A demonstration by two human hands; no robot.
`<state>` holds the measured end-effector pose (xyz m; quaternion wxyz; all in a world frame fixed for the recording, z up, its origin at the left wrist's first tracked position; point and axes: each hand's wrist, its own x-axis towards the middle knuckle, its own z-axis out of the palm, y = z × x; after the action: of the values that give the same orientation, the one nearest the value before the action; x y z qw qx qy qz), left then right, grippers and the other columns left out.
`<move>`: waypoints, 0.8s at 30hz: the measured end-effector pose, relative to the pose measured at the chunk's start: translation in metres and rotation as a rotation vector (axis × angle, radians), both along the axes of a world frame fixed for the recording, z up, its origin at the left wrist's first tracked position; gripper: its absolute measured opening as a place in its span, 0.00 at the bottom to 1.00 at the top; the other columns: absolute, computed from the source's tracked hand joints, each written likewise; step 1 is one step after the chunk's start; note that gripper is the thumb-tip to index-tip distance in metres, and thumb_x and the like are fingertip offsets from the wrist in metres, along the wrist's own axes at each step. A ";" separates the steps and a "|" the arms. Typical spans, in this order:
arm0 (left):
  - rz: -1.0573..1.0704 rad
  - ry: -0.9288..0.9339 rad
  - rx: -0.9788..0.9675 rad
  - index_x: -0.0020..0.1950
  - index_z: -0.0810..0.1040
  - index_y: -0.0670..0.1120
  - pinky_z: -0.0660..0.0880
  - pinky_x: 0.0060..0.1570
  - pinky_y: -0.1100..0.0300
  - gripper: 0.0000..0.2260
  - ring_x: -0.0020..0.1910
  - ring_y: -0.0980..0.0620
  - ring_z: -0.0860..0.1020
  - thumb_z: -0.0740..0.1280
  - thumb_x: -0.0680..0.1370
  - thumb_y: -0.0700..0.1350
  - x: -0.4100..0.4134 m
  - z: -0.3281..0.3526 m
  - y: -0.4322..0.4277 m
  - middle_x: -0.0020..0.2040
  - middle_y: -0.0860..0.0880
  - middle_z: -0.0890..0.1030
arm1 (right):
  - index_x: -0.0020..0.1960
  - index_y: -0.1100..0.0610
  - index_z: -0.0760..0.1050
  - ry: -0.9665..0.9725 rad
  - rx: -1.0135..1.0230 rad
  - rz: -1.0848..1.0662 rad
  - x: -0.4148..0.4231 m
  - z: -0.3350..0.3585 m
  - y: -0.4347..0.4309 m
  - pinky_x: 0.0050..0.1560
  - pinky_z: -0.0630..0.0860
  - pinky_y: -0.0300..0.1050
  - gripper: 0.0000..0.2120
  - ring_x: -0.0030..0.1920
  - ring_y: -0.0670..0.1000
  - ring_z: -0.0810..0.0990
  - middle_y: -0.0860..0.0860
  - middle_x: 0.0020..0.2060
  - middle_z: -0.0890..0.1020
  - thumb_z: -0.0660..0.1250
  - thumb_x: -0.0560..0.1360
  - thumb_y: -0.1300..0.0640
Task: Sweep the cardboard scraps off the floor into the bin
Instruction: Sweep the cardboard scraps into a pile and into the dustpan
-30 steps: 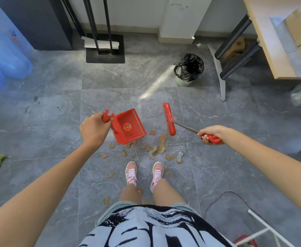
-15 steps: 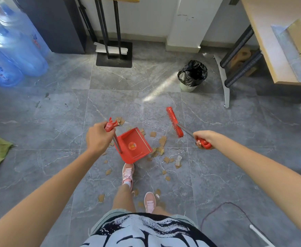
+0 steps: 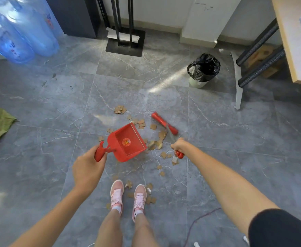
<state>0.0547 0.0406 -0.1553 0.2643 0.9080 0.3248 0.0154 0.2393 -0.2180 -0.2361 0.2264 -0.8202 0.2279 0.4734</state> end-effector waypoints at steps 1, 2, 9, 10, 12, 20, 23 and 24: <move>0.011 0.001 -0.001 0.51 0.82 0.49 0.65 0.26 0.59 0.07 0.27 0.46 0.73 0.69 0.76 0.48 -0.005 -0.001 0.000 0.27 0.49 0.76 | 0.39 0.63 0.63 -0.003 -0.006 0.031 -0.008 -0.006 0.002 0.19 0.62 0.36 0.10 0.22 0.49 0.64 0.55 0.26 0.68 0.60 0.78 0.65; 0.018 0.001 -0.002 0.50 0.82 0.49 0.65 0.26 0.60 0.06 0.26 0.47 0.73 0.69 0.76 0.48 -0.009 -0.001 -0.001 0.26 0.51 0.75 | 0.38 0.63 0.63 -0.005 -0.020 0.074 -0.018 -0.014 0.004 0.21 0.63 0.39 0.10 0.23 0.50 0.65 0.56 0.26 0.68 0.60 0.78 0.65; 0.041 0.038 -0.011 0.55 0.81 0.48 0.66 0.26 0.60 0.10 0.26 0.48 0.74 0.69 0.76 0.49 -0.049 -0.007 0.007 0.27 0.50 0.75 | 0.38 0.59 0.63 -0.024 -0.003 0.170 -0.136 -0.028 -0.003 0.29 0.74 0.46 0.11 0.31 0.54 0.74 0.54 0.31 0.69 0.61 0.77 0.64; 0.033 0.051 -0.007 0.56 0.81 0.48 0.66 0.26 0.60 0.10 0.27 0.48 0.74 0.69 0.76 0.48 -0.055 -0.007 0.009 0.27 0.50 0.75 | 0.37 0.58 0.63 -0.020 0.007 0.152 -0.151 -0.024 -0.006 0.27 0.73 0.46 0.12 0.29 0.54 0.72 0.54 0.31 0.69 0.61 0.77 0.63; 0.018 0.069 -0.001 0.57 0.81 0.49 0.67 0.28 0.59 0.11 0.28 0.47 0.74 0.69 0.76 0.49 -0.066 -0.005 0.013 0.28 0.50 0.76 | 0.41 0.60 0.65 -0.006 0.034 0.081 -0.174 -0.018 -0.013 0.23 0.69 0.43 0.08 0.26 0.52 0.70 0.54 0.30 0.69 0.63 0.77 0.61; 0.000 0.115 -0.005 0.54 0.81 0.49 0.70 0.31 0.57 0.08 0.29 0.45 0.74 0.68 0.77 0.49 -0.096 0.008 0.025 0.28 0.49 0.75 | 0.38 0.58 0.71 -0.034 0.101 -0.126 -0.206 0.017 -0.054 0.22 0.67 0.38 0.06 0.21 0.51 0.68 0.55 0.24 0.69 0.61 0.74 0.63; -0.007 0.107 0.006 0.53 0.81 0.48 0.67 0.29 0.58 0.08 0.28 0.47 0.73 0.68 0.77 0.49 -0.100 0.010 0.027 0.27 0.50 0.74 | 0.39 0.58 0.71 -0.067 0.109 -0.216 -0.208 0.030 -0.079 0.20 0.65 0.35 0.07 0.20 0.50 0.66 0.55 0.24 0.68 0.60 0.74 0.65; -0.010 0.103 0.007 0.52 0.81 0.48 0.66 0.29 0.59 0.08 0.27 0.47 0.73 0.68 0.77 0.50 -0.101 0.010 0.028 0.27 0.50 0.74 | 0.40 0.58 0.71 -0.085 0.107 -0.248 -0.207 0.035 -0.087 0.19 0.65 0.34 0.07 0.20 0.49 0.65 0.55 0.24 0.68 0.60 0.75 0.66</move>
<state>-0.0459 0.0685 -0.1453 0.2441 0.9102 0.3331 -0.0315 0.0319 -0.3048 -0.2011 0.3361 -0.7917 0.2922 0.4181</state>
